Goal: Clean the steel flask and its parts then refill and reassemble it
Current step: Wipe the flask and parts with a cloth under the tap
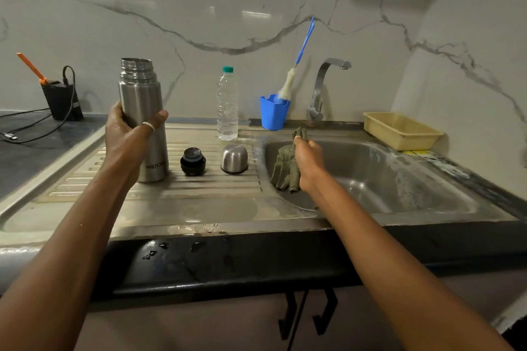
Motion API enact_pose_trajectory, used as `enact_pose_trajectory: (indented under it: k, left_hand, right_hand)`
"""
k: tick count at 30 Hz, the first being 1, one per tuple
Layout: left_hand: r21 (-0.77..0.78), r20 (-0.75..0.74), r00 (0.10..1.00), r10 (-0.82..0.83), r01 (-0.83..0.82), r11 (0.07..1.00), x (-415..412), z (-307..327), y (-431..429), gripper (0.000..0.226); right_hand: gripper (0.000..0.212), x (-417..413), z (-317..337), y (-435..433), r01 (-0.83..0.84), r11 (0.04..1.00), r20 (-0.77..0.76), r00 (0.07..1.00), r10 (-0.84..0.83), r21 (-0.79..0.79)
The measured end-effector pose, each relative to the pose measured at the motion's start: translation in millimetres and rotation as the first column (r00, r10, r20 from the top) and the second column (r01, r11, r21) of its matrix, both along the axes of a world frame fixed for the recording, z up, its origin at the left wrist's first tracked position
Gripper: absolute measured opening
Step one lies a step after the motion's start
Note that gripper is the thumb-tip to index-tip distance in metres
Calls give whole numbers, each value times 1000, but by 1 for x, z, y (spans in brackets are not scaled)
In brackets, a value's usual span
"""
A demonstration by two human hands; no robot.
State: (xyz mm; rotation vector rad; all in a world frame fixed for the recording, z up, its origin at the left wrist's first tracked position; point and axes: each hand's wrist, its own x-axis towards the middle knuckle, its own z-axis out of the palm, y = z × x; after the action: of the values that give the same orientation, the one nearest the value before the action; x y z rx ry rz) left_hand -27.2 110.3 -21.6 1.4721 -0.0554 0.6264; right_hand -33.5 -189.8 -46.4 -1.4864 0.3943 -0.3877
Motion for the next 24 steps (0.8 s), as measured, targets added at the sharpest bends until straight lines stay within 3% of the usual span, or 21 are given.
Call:
enact_pose_trajectory:
  k: [6,10,12,14,17,19,20,22,24]
  left_hand:
    - [8,-31,999,20,-20,1000,5,-2,4,64]
    - [98,-68,995,72,-65,993,7,-4,7,77]
    - [230,-87,975,205,-181,956,8,-7,7,98]
    - [398,-76,908,411,-350,848,2,-8,-2,115]
    - [581,194,780,595,-580,571,-14,-6,-17,87]
    - [675,411,759,505,-626,390,-16,-7,-23,58]
    - [708,457,793,402,-598,375,-17,-7,-26,47]
    - [798,383,895,227,-444,406,-19,-8,-35,34]
    - [903,194,962,194,-252,349,-20,-9,-45,37]
  right_hand:
    - [11,-1,0,-1,-18,1000,1,1000,18,-5]
    - [16,0,1,0,-33,999,-8,999,33,15]
    - [15,0,0,0,-34,999,-9,999,34,18]
    - [16,0,0,0,-36,999,-6,999,36,19]
    - [16,1,-1,0,-34,999,-14,999,34,11]
    - [16,0,-2,0,-39,999,-17,999,39,23]
    - [15,0,-2,0,-43,999,-20,999,43,27]
    - [14,-1,-2,1,-46,998,-30,998,47,37]
    - [13,0,-2,1,-49,998,-36,998,50,42]
